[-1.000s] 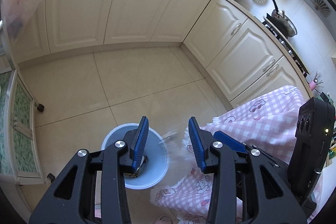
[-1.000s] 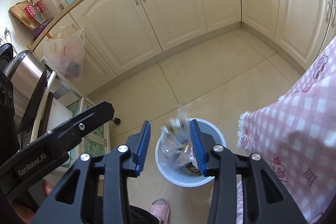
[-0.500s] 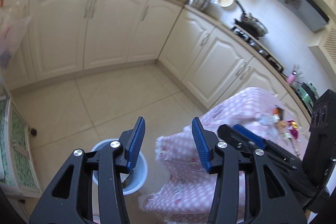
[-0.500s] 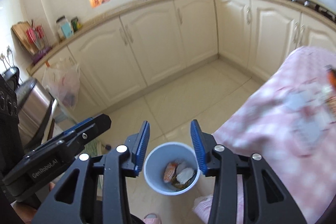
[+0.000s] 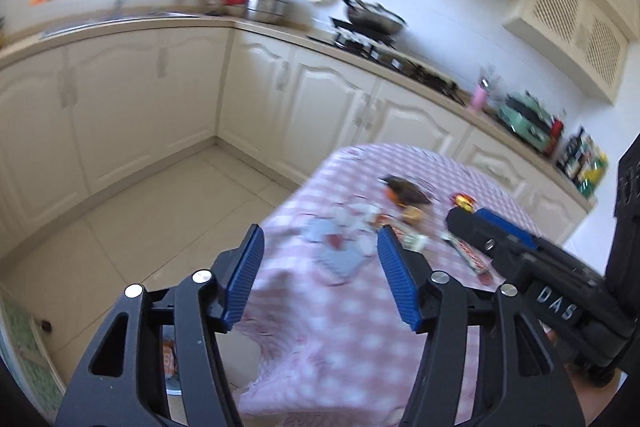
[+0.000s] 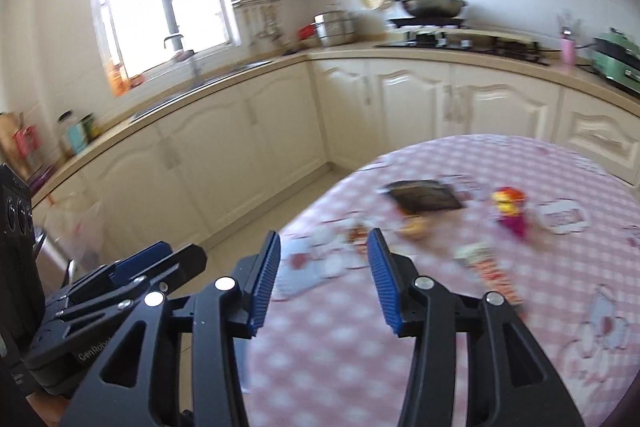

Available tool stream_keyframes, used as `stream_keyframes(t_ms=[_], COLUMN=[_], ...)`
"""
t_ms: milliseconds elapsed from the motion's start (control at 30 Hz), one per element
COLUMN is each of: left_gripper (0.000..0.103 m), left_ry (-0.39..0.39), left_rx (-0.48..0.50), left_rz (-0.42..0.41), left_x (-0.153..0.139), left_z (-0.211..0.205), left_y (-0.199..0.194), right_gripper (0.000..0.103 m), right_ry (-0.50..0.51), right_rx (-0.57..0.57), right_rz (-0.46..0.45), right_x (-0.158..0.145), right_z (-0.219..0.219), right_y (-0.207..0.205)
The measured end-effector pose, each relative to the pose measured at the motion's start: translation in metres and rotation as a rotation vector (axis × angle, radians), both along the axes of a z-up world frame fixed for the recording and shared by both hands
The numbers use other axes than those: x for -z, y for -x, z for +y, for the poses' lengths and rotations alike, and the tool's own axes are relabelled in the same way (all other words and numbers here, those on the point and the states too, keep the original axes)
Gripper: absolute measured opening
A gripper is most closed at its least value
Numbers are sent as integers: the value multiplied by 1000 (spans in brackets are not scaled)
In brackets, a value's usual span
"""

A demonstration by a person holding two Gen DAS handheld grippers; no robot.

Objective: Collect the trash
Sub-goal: 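Move both open tools back toward the table, then grasp a red-white candy wrapper with the left tool while the right tool grasps another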

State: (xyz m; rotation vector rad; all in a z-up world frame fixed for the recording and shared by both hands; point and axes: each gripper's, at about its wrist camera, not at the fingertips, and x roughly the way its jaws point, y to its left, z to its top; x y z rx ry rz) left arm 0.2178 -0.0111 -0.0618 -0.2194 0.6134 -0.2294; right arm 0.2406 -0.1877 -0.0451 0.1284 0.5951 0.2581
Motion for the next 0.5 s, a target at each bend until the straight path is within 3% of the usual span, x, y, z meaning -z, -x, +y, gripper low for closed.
stream_keyframes(t_ms=[167,267,500], left_gripper=[65,70,70], left_ry=[-45,-84,-145], left_rx=[77,93,76], left_rz=[41,62,146], left_x=[2,7,29], left_z=[-48,-77,-109], left_y=[-19,-31,-70], right_gripper=[46,47,48], right_ry=[-24,-34,-79], right_rx=[130,182,228], right_rz=[12,22,66], right_x=[2,8,33], right_z=[-73,-98,-126], right_y=[-3,-5,-16])
